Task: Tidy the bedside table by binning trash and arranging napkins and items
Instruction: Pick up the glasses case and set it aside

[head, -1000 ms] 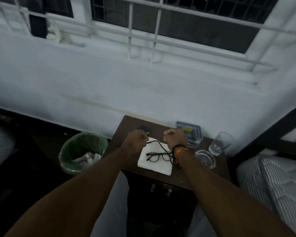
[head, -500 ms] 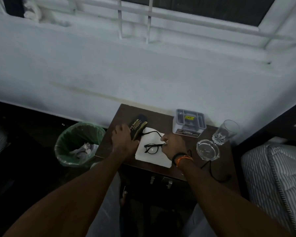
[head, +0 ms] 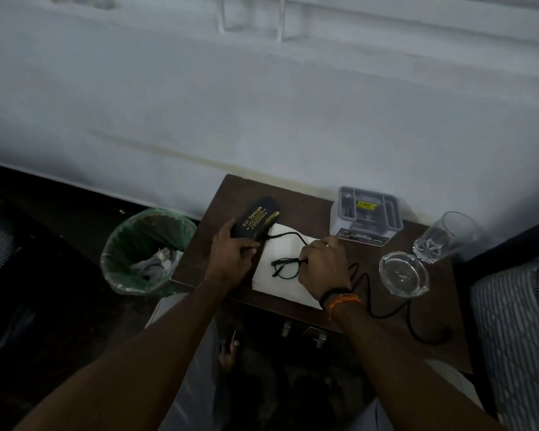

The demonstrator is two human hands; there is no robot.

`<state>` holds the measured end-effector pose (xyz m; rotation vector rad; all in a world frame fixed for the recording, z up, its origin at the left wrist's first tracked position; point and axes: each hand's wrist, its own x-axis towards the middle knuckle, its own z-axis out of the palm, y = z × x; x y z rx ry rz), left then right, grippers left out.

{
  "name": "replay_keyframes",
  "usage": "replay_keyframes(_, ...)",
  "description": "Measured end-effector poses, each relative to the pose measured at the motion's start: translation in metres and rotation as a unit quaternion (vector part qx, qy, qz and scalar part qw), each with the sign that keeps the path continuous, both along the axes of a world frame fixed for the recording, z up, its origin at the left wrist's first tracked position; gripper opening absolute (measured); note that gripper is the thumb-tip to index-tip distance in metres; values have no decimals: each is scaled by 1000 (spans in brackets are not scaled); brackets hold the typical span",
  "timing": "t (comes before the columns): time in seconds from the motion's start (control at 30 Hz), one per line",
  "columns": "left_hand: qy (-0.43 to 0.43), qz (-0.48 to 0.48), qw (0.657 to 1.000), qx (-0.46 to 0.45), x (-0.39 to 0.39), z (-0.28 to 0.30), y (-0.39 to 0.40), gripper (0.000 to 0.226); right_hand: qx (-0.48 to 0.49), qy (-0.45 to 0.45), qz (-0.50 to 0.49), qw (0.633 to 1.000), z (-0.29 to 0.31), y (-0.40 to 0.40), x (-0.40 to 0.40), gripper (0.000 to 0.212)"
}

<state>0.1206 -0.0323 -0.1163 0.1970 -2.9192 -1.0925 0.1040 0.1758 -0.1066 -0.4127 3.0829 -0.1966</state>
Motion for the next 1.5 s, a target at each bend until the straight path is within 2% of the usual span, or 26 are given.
replay_keyframes(0.27, 48, 27, 997, 46, -16, -6, -10, 24, -168, 65, -27, 983, 8, 1, -5, 8)
replay_keyframes(0.43, 53, 11, 996, 68, -33, -10, -26, 28, -262, 77, -43, 961, 9, -2, -13, 11)
replay_keyframes(0.5, 53, -11, 993, 104, -39, -8, -30, 26, -264, 72, -29, 961, 14, -7, -24, 10)
replay_keyframes(0.6, 69, 2, 984, 166, -49, -3, -30, 37, -269, 86, -5, 959, 21, -12, -39, 12)
replay_keyframes(0.73, 59, -13, 990, 126, -58, -7, -39, 19, -276, 97, -8, 956, 24, -14, -53, 13)
replay_keyframes(0.97, 71, -55, 983, 159, -70, -5, -45, 54, -283, 109, -21, 953, 26, -25, -71, 16)
replay_keyframes(1.2, 125, -127, 975, 129, -75, 5, -42, 100, -220, 171, 24, 960, 33, -39, -77, 19)
replay_keyframes(1.33, 148, -145, 963, 170, -76, 11, -44, 106, -195, 197, 49, 960, 29, -41, -77, 19)
replay_keyframes(1.5, 152, -193, 954, 170, -76, 12, -42, 106, -203, 212, 85, 952, 28, -44, -78, 17)
